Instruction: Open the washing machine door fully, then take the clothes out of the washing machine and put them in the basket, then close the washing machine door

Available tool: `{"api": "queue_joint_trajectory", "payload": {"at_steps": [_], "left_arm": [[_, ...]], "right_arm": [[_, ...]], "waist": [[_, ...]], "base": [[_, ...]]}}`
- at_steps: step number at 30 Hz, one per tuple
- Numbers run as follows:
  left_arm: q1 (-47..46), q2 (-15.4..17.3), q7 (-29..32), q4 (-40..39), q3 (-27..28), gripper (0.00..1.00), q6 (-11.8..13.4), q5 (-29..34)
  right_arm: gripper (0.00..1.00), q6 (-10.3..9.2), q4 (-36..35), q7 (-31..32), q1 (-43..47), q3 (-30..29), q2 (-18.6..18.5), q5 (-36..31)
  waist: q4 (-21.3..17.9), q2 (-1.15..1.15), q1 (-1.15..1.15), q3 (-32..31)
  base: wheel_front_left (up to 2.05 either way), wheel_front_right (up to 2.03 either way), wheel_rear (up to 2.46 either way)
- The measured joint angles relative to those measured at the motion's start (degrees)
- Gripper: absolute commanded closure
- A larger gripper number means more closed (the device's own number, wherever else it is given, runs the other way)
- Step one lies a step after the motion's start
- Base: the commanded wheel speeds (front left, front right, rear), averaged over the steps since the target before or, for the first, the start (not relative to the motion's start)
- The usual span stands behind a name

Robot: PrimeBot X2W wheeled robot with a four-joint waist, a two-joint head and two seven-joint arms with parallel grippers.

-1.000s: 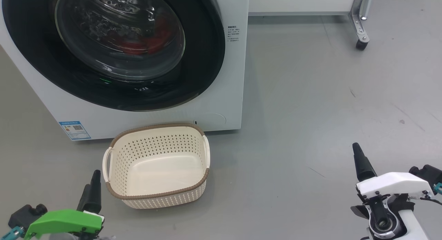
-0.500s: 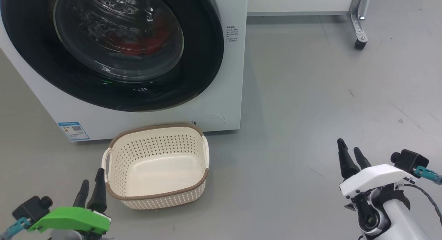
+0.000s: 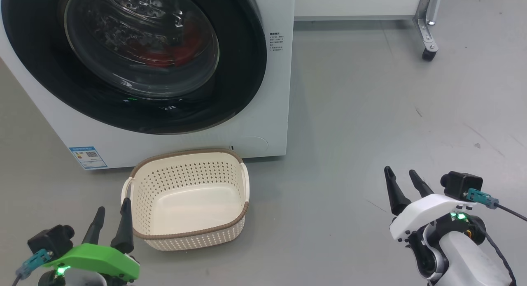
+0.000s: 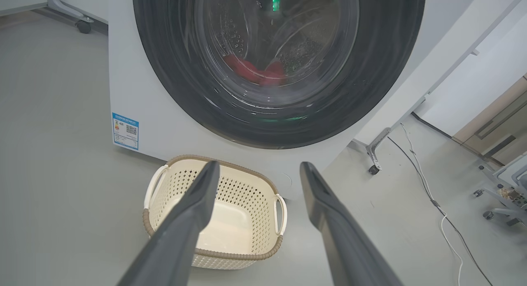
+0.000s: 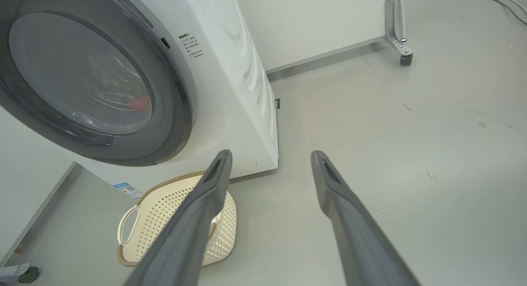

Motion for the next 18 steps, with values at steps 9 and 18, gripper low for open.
{"api": "queue_joint_trajectory", "payload": {"at_steps": [9, 18], "left_arm": [[-0.2, 0.0, -1.7, 0.3, -0.3, 0.0, 0.5, 7.8], [-0.2, -0.1, -3.4, 0.5, -0.2, 0.0, 1.1, 14.2]], "right_arm": [[0.0, -0.41, 3.2, -1.8, -2.3, 3.8, -0.6, -6.1], [0.0, -0.82, 5.5, -3.4, -4.8, 6.3, -1.2, -10.9]], "waist": [[-0.1, 0.0, 0.0, -0.1], [-0.1, 0.0, 0.0, -0.3]], "base": [[0.0, 0.0, 0.0], [0.0, 0.0, 0.0]]}}
